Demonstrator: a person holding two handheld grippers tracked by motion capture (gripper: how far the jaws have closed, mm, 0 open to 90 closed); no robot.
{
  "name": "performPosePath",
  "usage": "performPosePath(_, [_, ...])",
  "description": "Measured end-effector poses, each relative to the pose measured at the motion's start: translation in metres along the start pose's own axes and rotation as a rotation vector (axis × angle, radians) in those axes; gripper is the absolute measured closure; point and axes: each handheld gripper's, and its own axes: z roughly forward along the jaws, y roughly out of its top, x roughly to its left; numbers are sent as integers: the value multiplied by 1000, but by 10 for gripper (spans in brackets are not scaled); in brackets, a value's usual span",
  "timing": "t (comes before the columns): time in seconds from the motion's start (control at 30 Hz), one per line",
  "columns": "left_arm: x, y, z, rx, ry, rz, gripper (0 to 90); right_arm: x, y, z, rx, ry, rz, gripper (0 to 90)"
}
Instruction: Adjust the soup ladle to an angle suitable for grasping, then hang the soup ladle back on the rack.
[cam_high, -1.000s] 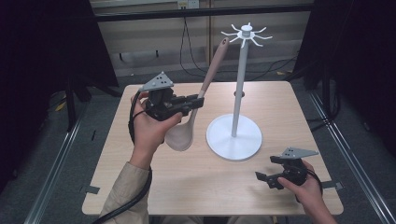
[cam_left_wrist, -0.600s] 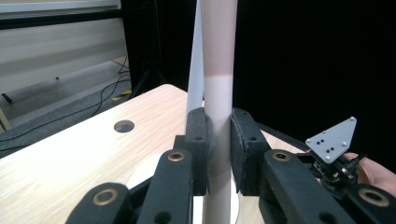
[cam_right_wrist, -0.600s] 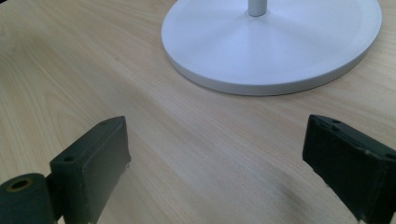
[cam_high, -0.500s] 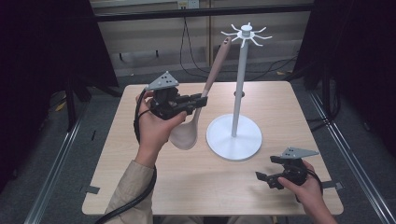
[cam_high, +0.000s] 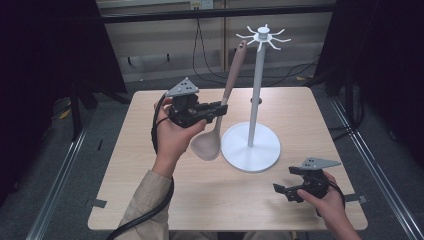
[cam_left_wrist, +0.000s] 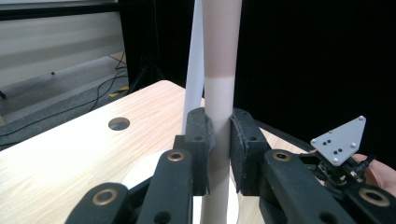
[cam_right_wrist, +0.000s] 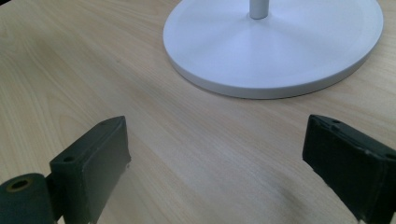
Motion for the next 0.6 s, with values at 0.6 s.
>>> performPosePath(0.6, [1,-1,23,14,0,-3,786,1,2,-1,-8,3,-1,70])
